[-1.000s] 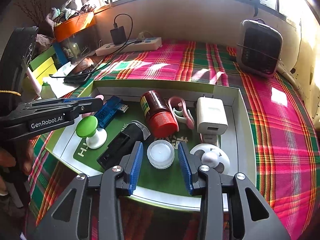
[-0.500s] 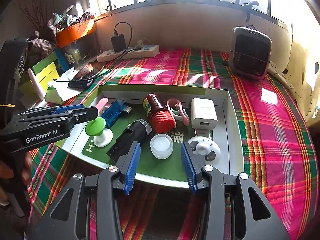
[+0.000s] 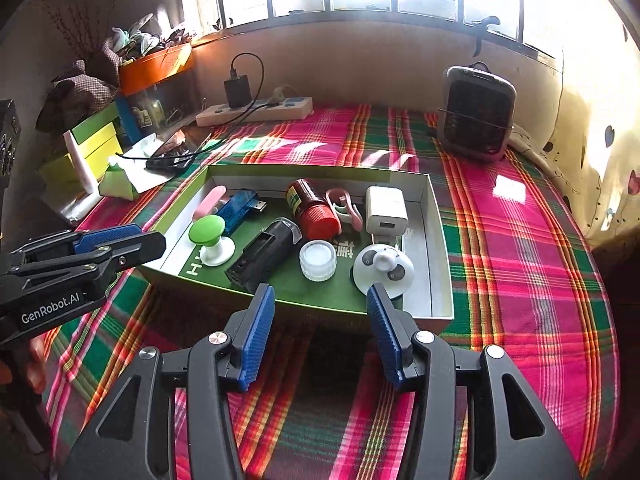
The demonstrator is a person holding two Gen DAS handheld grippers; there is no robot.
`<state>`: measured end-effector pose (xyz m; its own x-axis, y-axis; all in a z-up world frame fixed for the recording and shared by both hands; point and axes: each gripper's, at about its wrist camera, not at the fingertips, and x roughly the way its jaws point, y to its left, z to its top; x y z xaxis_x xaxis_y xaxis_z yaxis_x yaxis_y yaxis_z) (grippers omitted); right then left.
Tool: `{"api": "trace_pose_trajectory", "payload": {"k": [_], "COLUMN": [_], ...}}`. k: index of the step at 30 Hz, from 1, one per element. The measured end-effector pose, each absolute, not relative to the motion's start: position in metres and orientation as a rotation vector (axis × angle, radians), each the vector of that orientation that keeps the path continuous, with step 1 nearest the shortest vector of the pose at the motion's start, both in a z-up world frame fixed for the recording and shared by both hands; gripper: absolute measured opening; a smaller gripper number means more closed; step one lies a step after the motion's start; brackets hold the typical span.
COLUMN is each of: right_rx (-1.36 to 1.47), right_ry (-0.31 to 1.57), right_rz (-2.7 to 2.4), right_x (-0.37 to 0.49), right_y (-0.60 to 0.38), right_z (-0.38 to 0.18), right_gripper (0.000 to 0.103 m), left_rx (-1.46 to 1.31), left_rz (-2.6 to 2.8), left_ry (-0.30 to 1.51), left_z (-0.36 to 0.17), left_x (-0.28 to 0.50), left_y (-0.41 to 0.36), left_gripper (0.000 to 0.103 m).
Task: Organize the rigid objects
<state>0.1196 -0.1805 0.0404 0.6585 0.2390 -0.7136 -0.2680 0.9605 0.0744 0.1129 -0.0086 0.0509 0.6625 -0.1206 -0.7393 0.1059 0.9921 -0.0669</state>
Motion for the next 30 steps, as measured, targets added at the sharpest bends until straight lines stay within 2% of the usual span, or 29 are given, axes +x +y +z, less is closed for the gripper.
{"api": "trace_pose_trajectory", "payload": {"k": [18, 30], "right_rx": [-0.054, -0.042], "right_ry": [0.898, 0.919], "right_rz": [0.203, 0.177], "right_x": [0.098, 0.090], "right_y": [-0.193, -0.198], "right_z": [0.011, 0.003], "right_gripper": [0.055, 0.055], "left_rx": [-0.053, -0.022], "left_rz": [-0.072, -0.042], "left_ry": [0.923, 0.899], "left_z": [0.009, 0.004], "left_x": [0.083, 0.078], "left_y": [-0.014, -0.022], "left_gripper": [0.037, 0.039]}}
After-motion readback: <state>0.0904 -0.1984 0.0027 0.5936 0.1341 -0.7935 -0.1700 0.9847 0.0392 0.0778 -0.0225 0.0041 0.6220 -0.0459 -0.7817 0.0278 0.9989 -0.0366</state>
